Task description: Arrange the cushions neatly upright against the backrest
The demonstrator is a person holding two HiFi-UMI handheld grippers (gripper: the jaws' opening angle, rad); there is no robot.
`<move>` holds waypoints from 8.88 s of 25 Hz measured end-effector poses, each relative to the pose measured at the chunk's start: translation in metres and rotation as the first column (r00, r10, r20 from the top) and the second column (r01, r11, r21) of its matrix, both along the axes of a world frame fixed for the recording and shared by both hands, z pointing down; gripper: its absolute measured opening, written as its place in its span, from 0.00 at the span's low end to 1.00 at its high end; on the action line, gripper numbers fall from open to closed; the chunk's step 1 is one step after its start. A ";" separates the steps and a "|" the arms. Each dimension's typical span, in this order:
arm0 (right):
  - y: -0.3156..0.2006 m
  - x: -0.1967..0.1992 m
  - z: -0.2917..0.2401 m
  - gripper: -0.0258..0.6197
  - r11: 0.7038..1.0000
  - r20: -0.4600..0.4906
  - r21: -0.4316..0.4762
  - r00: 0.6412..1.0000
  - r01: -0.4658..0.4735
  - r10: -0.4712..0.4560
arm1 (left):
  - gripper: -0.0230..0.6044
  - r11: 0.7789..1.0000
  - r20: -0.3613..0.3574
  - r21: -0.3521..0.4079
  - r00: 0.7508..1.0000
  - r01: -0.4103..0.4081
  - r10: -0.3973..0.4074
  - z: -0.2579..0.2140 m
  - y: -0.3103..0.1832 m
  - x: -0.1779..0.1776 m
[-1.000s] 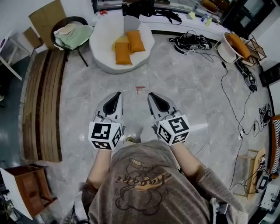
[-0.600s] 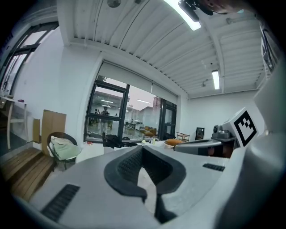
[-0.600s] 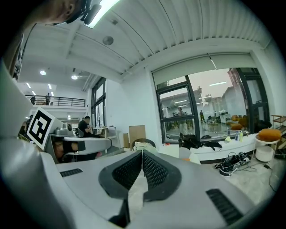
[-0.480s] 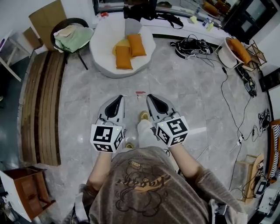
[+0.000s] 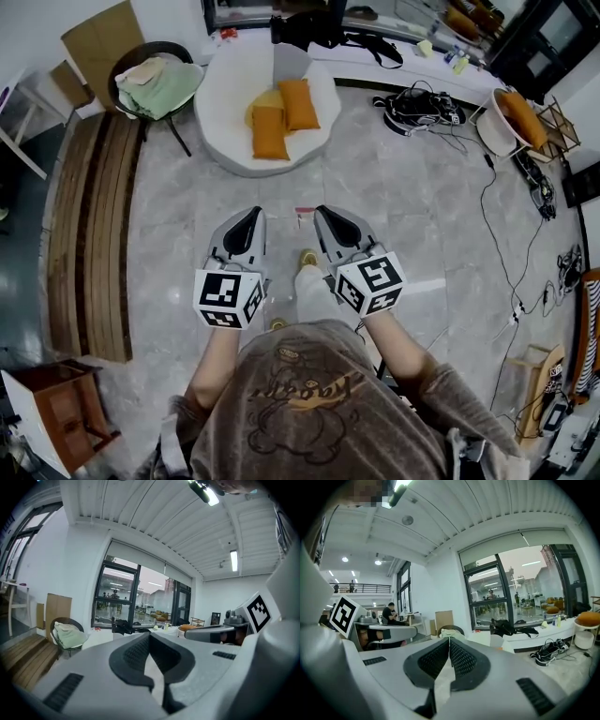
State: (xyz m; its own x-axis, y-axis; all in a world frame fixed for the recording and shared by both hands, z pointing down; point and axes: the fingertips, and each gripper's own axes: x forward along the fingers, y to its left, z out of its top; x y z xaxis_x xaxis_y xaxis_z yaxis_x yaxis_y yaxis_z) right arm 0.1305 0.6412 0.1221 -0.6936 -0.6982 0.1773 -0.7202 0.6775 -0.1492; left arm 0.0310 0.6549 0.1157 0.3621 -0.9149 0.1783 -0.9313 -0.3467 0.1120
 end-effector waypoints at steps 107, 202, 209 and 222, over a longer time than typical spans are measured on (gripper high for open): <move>-0.725 -0.137 0.085 0.07 0.973 -0.011 -0.213 0.995 0.093 -0.098 | 0.04 0.987 -0.010 -0.162 1.000 0.004 -0.006 0.067 -0.735 -0.135; -0.738 -0.183 0.711 0.15 0.443 -0.168 -0.896 0.940 -0.020 -0.297 | 0.13 0.418 0.000 -0.903 0.976 0.094 -0.220 0.712 -0.727 -0.158; -0.736 -0.185 0.699 0.09 0.433 -0.155 -0.901 0.938 -0.006 -0.309 | 0.10 0.391 -0.009 -0.915 0.965 0.098 -0.264 0.701 -0.725 -0.162; -0.819 -0.228 0.574 0.09 0.616 -0.169 -0.779 0.907 0.118 -0.387 | 0.08 0.537 0.006 -0.821 0.942 0.196 -0.336 0.590 -0.800 -0.203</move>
